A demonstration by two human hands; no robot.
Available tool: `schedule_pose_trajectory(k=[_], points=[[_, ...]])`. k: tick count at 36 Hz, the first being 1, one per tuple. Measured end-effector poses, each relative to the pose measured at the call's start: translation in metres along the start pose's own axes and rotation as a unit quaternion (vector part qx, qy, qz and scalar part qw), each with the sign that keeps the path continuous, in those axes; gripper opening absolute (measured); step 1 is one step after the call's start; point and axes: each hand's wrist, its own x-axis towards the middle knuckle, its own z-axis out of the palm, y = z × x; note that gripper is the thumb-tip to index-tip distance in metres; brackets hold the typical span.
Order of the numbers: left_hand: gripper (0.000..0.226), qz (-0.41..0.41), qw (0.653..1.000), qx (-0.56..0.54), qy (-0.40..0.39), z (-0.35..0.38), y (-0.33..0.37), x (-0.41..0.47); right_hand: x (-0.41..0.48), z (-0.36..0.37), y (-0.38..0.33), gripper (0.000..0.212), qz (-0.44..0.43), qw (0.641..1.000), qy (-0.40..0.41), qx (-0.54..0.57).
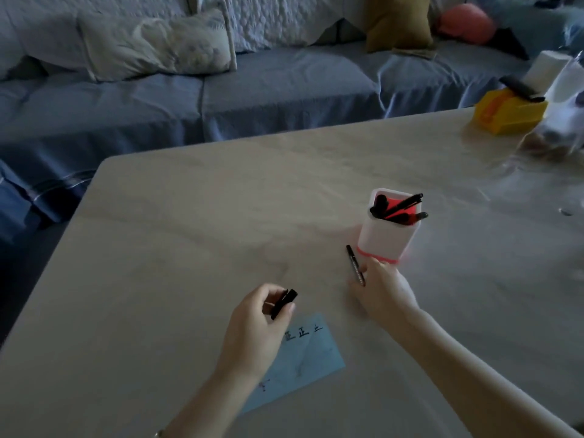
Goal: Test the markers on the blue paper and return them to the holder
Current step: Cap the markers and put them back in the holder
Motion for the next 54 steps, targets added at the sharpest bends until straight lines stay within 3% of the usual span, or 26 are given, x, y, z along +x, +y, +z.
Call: schedule_pose_trajectory(k=[3, 8, 11, 13, 16, 20, 24, 35, 40, 43, 46, 49, 54], points=[[0.010, -0.007, 1.000, -0.005, 0.005, -0.009, -0.003, -0.005, 0.015, 0.014, 0.001, 0.034, 0.035, 0.999, -0.003, -0.009], [0.009, -0.027, 0.999, -0.035, 0.018, -0.017, -0.008, -0.012, 0.021, 0.021, 0.003, 0.008, 0.025, 0.998, -0.015, 0.052], [0.014, -0.040, 0.996, -0.068, 0.031, -0.019, -0.008, -0.015, 0.007, 0.015, -0.006, 0.026, -0.015, 0.984, -0.025, 0.177], [0.019, -0.049, 0.994, -0.092, 0.037, -0.018, -0.006, -0.019, -0.007, 0.007, -0.016, 0.023, -0.033, 0.954, -0.015, 0.299], [0.018, -0.060, 0.992, -0.108, 0.032, -0.017, -0.003, -0.025, -0.033, -0.007, -0.030, 0.009, -0.038, 0.873, 0.003, 0.485], [0.016, -0.057, 0.991, -0.120, 0.027, -0.015, 0.002, -0.033, -0.062, -0.013, -0.040, 0.010, -0.049, 0.797, 0.012, 0.602], [0.018, -0.050, 0.988, -0.140, 0.029, -0.015, 0.007, -0.036, -0.076, -0.009, -0.041, 0.010, -0.064, 0.780, 0.003, 0.622], [0.026, -0.037, 0.988, -0.146, 0.027, -0.013, 0.011, -0.038, -0.085, -0.007, -0.035, 0.014, -0.052, 0.778, 0.001, 0.627], [0.033, 0.008, 0.994, -0.108, 0.017, -0.015, 0.016, -0.042, -0.088, -0.004, -0.032, 0.010, -0.058, 0.786, -0.022, 0.615], [0.028, 0.061, 0.996, -0.067, 0.007, -0.016, 0.020, -0.044, -0.092, -0.002, -0.033, 0.039, -0.080, 0.795, -0.043, 0.600], [0.020, 0.103, 0.994, -0.035, 0.007, -0.017, 0.022, -0.044, -0.094, -0.002, -0.033, 0.042, -0.080, 0.780, -0.058, 0.618], [0.030, 0.131, 0.991, -0.020, 0.009, -0.017, 0.024, -0.044, -0.094, -0.003, -0.032, 0.057, -0.077, 0.761, -0.065, 0.641], [0.040, 0.157, 0.987, -0.005, 0.013, -0.015, 0.025, -0.047, -0.097, -0.004, -0.031, 0.055, -0.085, 0.754, -0.070, 0.647]])
